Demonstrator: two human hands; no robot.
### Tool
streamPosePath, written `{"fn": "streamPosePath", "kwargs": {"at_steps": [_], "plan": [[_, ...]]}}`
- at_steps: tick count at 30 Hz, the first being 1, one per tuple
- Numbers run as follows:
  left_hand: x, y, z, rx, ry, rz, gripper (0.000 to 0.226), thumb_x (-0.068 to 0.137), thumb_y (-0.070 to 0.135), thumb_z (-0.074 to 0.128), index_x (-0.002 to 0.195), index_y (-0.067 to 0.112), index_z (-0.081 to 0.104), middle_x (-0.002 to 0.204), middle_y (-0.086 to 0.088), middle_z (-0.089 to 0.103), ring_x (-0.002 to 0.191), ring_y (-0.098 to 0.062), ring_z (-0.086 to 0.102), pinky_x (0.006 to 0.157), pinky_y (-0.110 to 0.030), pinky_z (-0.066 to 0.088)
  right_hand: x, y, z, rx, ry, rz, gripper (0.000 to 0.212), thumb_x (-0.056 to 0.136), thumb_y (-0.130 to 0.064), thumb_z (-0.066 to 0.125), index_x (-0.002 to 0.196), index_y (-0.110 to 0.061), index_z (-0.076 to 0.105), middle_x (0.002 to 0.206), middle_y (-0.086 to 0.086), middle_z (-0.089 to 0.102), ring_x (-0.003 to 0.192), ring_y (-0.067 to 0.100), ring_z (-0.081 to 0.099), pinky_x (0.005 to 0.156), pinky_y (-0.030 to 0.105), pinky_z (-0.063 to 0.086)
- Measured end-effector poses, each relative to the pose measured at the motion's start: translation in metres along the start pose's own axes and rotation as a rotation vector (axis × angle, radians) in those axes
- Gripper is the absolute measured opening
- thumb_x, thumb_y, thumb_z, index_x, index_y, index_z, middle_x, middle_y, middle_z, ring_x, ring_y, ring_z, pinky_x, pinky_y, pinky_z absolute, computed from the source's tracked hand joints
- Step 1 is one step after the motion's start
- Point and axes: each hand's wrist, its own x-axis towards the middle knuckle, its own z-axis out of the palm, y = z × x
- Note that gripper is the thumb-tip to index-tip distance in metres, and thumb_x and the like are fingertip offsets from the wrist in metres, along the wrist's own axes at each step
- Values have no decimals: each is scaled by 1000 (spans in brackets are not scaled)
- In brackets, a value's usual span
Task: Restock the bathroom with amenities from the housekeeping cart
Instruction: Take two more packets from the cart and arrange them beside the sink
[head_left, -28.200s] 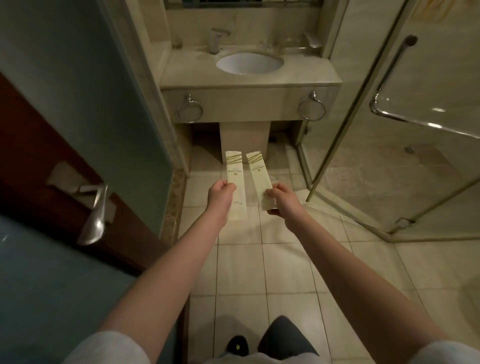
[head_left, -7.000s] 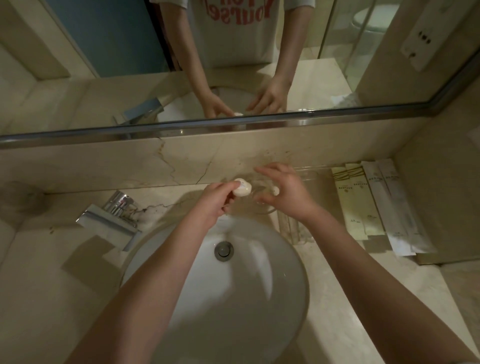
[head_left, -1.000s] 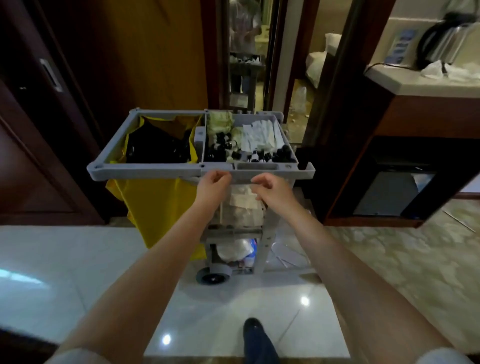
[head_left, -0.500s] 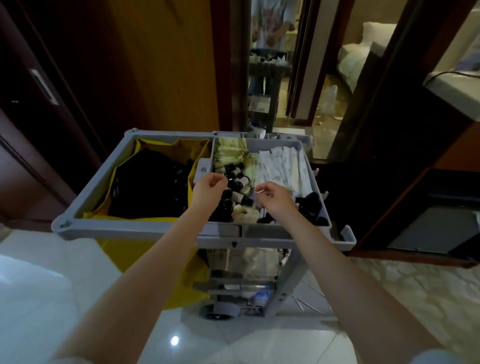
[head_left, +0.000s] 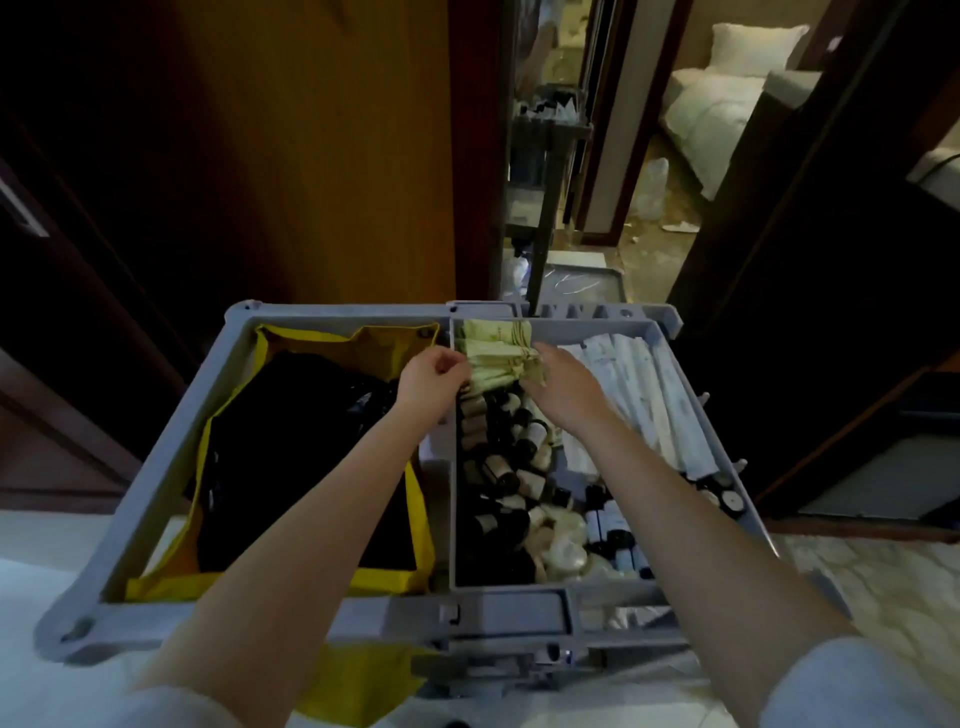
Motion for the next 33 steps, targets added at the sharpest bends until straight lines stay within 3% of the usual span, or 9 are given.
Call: {"fn": "streamPosePath", "kwargs": {"at_steps": [4, 9, 13, 16, 19, 21, 27, 30, 33], "plan": [[29, 0, -6, 94, -84, -34, 25, 92, 23, 55, 111, 8, 61, 99, -2, 57, 91, -17, 52, 79, -29, 41, 44, -1, 9, -443, -92, -49, 58, 95, -32, 48, 147, -22, 27, 151, 9, 36, 133, 30, 39, 98, 43, 42], [50, -2, -12, 128, -172, -102, 28, 92, 24, 56, 113, 7, 61, 97, -1, 55, 94, -17, 51, 80, -28, 40, 71, -11, 18, -685, -91, -211, 38, 90, -6, 47, 127, -14, 54, 121, 13, 61, 108, 32, 57, 80, 38, 50], [58, -4, -10, 98, -104, -97, 26, 91, 23, 56, 113, 9, 61, 101, -2, 56, 95, -17, 52, 81, -29, 42, 74, -4, 16, -442, 86, -190, 20, 92, -7, 44, 104, -12, 60, 88, 9, 67, 81, 31, 63, 61, 34, 46], [61, -4, -5, 5, -22, -86, 32, 91, 29, 58, 117, 10, 58, 107, -1, 55, 100, -17, 52, 85, -30, 43, 70, -8, 8, 143, 265, -21, 18, 97, -22, 47, 90, -8, 56, 71, 3, 58, 64, 21, 54, 56, 26, 40], [56, 3, 2, -219, -19, -119, 43, 89, 35, 59, 127, 14, 54, 115, 3, 54, 104, -13, 49, 88, -28, 38, 63, -17, 0, 875, 111, 216, 15, 93, -22, 56, 86, -10, 61, 84, 5, 68, 78, 20, 65, 74, 28, 51], [50, 10, 8, -378, -93, -147, 40, 90, 35, 59, 126, 19, 54, 108, 10, 58, 97, -7, 53, 85, -23, 39, 57, -19, -2, 1151, -68, 308, 10, 91, -21, 60, 88, -12, 64, 86, 4, 71, 81, 19, 68, 77, 34, 55], [47, 14, 16, -486, -28, -160, 18, 91, 25, 58, 102, 12, 64, 91, -1, 68, 81, -14, 64, 70, -27, 54, 39, -25, 5, 965, -194, 197, 14, 89, -16, 63, 75, -13, 63, 75, 1, 67, 71, 14, 63, 67, 25, 52], [45, 10, 11, -498, 10, -169, 12, 92, 22, 57, 95, 12, 63, 87, 0, 68, 76, -12, 66, 57, -21, 54, 42, -25, 0, 897, -213, 185, 11, 91, -21, 60, 83, -18, 67, 82, -1, 67, 74, 12, 62, 68, 25, 49], [44, 2, -1, -520, 94, -209, 14, 92, 24, 58, 99, 13, 64, 101, -7, 69, 90, -22, 68, 75, -35, 57, 65, -21, -8, 874, 8, 253, 17, 93, -26, 55, 104, -16, 64, 90, -1, 66, 79, 14, 60, 70, 27, 46]]}}
